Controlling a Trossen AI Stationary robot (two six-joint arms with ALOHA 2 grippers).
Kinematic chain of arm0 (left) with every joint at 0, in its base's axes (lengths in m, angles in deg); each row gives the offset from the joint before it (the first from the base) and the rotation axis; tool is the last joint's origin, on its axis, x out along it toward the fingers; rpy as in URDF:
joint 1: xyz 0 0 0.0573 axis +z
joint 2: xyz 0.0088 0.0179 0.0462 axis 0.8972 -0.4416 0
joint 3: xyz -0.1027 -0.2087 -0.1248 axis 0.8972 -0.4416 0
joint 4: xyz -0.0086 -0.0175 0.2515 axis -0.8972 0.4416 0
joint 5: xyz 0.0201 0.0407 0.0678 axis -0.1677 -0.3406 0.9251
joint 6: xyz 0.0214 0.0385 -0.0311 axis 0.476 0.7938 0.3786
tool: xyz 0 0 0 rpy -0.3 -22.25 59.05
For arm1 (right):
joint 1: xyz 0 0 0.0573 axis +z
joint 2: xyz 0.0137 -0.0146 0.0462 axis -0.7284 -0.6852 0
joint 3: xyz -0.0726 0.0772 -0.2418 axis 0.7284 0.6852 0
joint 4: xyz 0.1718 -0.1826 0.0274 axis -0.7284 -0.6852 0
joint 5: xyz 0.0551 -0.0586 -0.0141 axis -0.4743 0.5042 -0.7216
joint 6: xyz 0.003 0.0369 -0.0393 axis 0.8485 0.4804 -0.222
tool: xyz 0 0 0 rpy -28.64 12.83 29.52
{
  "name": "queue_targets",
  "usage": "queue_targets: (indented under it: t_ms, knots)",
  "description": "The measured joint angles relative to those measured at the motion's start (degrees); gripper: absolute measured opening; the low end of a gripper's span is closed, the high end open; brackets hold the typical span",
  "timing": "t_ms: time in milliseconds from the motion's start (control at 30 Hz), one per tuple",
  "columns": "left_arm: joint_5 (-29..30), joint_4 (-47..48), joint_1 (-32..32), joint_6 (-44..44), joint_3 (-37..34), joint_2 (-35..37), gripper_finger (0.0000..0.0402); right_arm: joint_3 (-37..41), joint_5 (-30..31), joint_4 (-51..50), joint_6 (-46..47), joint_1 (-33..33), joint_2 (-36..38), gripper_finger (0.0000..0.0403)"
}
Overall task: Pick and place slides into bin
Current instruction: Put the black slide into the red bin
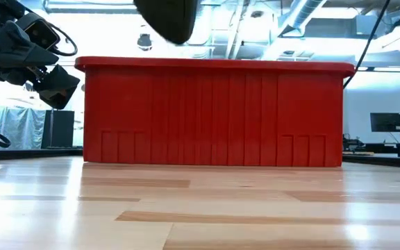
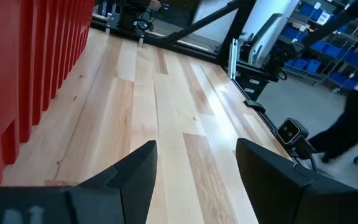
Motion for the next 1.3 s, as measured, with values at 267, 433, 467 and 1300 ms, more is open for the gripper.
queue_targets:
  t_ms: [267,433,467,1300]
  knots:
    - [0.0,0.0,0.0,0.0,0.0,0.0,0.0210,0.0,7.3,-0.9,-5.8,-0.5,6.1,0.0000]
    - [0.0,0.0,0.0,0.0,0.0,0.0,0.0210,0.0,9.7,-6.0,-8.3,-3.3,9.6,0.0000]
    - [0.0,0.0,0.0,0.0,0.0,0.0,0.0210,0.0,9.7,-7.2,-8.8,-4.2,10.3,0.0000]
    - [0.0,0.0,0.0,0.0,0.0,0.0,0.0210,0.3,-8.7,-23.6,-44.2,-39.1,14.3,0.0000]
